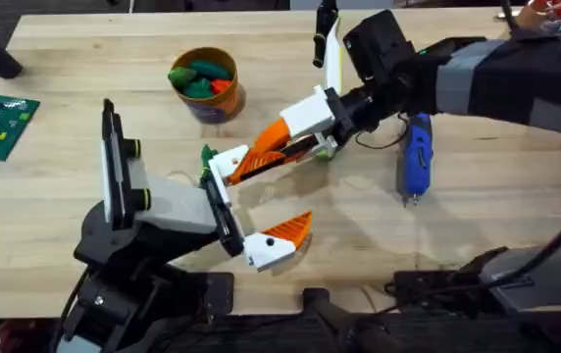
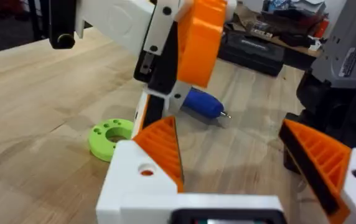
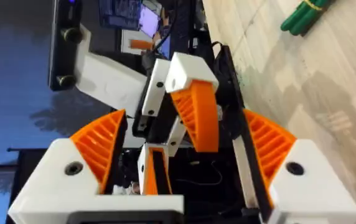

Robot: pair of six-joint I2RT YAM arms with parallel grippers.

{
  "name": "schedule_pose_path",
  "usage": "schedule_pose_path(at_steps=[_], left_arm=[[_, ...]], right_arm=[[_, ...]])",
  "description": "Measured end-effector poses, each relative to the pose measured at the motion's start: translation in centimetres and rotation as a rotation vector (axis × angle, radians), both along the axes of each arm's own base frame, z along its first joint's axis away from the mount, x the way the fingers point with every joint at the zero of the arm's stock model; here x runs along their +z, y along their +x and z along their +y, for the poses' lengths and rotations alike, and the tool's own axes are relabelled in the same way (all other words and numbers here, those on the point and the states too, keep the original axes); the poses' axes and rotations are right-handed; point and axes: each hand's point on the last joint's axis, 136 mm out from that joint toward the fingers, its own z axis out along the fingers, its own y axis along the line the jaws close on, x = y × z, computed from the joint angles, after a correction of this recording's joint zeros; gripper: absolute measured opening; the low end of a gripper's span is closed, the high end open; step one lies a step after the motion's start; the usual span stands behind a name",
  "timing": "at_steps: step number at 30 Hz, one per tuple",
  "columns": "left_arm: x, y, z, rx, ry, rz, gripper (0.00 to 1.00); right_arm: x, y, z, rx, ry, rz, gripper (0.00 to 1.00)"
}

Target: Pick up the gripper from the table and insert it into the empty holder that is missing its gripper. Then pick up a screw, insert it into the mounting hole, and use the screwdriver to tighten it. Finally, clean up the table by picking up the vegetable and placing it into the bucket.

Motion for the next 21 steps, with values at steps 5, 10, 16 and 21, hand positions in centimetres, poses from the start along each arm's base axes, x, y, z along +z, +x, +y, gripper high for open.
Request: schedule_pose_path(at_steps=[5, 10, 16, 21], left_arm=[[0.0, 0.0, 0.0, 0.000, 0.000, 0.000, 0.989], [0.0, 0.0, 0.0, 0.000, 0.000, 0.000, 0.989], [0.0, 0.0, 0.0, -0.001, 0.006, -0.015, 0.989], [0.0, 0.0, 0.0, -0.002, 0.007, -0.017, 0.989]], right_arm=[[-0.5, -0.1, 0.0, 0.010, 0.006, 0.005, 0.827], [-1.1, -0.1, 0.0, 0.014, -0.001, 0.026, 0.305], [-1.1, -0.3, -0.1, 0.015, -0.005, 0.050, 0.022], [-1.1, -0.2, -0.1, 0.014, -0.005, 0.049, 0.021]])
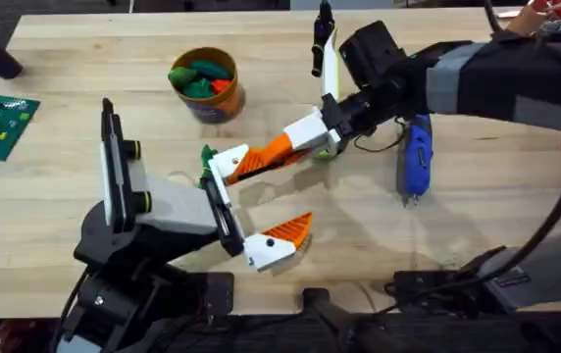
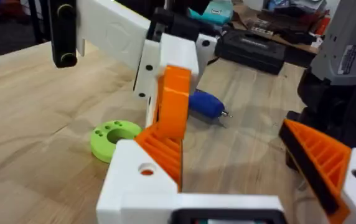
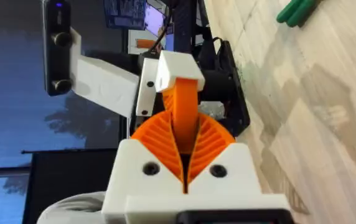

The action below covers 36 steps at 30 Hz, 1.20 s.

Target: Pick up the gripper from the table and insert it into the empty holder that is missing its gripper. Then pick up a screw, insert it into the mounting hole, and use the screwdriver to tighten it. Finally, clean up the table by picking up the vegetable and placing it into the bucket.

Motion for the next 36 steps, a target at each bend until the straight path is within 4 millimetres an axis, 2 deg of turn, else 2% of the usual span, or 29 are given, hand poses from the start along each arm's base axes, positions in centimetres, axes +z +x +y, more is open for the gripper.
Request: schedule_pose_path(at_steps=[13, 36], left_arm=[[0.0, 0.8, 0.4, 0.053, 0.005, -0.009, 0.989], [0.0, 1.5, 0.8, 0.093, -0.007, 0.020, 0.989]], right_arm=[[0.1, 1.7, 1.0, -0.045, -0.017, -0.002, 0.020], [-0.3, 1.6, 2.3, -0.059, -0.067, 0.009, 0.018]])
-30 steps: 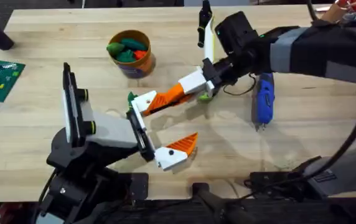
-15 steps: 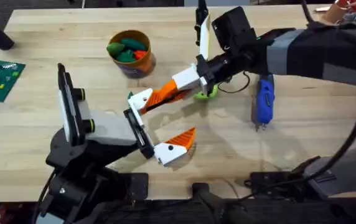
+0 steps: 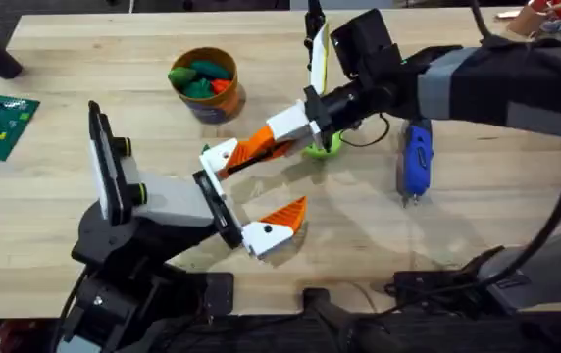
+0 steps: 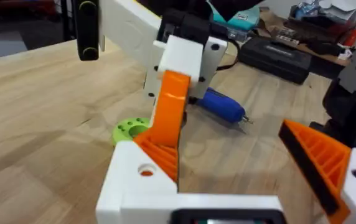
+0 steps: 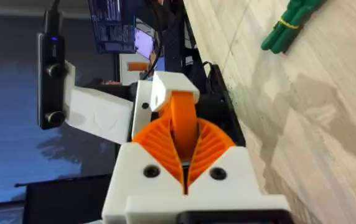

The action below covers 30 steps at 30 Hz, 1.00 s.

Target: Pick up the gripper from the table and insert it into the empty holder that is missing its gripper. Then pick up a screw, insert it into the mounting hole, and use the screwdriver to tighten it. Finally, clean up the table by picking up the vegetable and placing it into the bucket.

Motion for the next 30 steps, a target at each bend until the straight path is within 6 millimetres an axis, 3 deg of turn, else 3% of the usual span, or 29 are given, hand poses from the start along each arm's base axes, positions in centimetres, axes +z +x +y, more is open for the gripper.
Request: schedule_pose_path(at_steps=[8, 25, 30], left_arm=[[0.0, -0.1, 0.0, -0.005, -0.003, 0.005, 0.989], [0.0, -0.7, -0.4, -0.046, -0.001, -0.002, 0.989], [0.0, -1.0, -0.5, -0.061, 0.000, -0.004, 0.989]], right_arm=[[-0.3, -0.2, 0.3, 0.000, -0.017, -0.002, 0.218], [-0.5, -1.6, 1.1, 0.035, -0.033, 0.009, 0.534], [-0.5, -1.3, 0.9, 0.028, -0.030, 0.010, 0.708]])
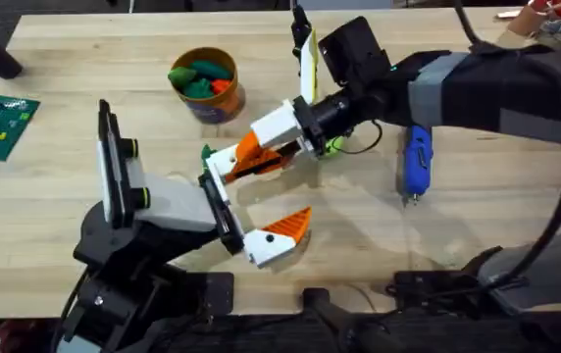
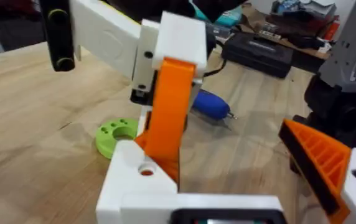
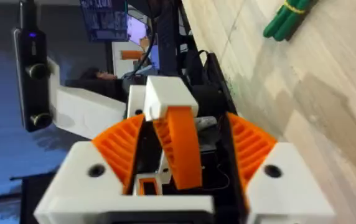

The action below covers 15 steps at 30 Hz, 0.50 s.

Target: Pick up the gripper from the table and insert it into the empty holder that is missing its gripper. Then pick up a screw, insert it into the mounting hole, and use the screwdriver to tighten it. Finally, clean up the table by picking up the vegetable and placing it into the bucket.

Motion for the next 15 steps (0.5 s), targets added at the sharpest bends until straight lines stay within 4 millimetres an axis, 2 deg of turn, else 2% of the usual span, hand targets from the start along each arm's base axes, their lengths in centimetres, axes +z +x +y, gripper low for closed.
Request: schedule_pose_path(at_steps=[8, 15], left_arm=[[0.00, -0.37, -0.19, -0.023, -0.001, 0.001, 0.989], [-0.01, -0.37, -0.20, -0.023, -0.001, 0.001, 0.989]], right_arm=[[0.04, 0.57, -0.40, -0.017, 0.002, 0.002, 0.975], [0.05, 0.57, -0.40, -0.017, 0.002, 0.002, 0.993]])
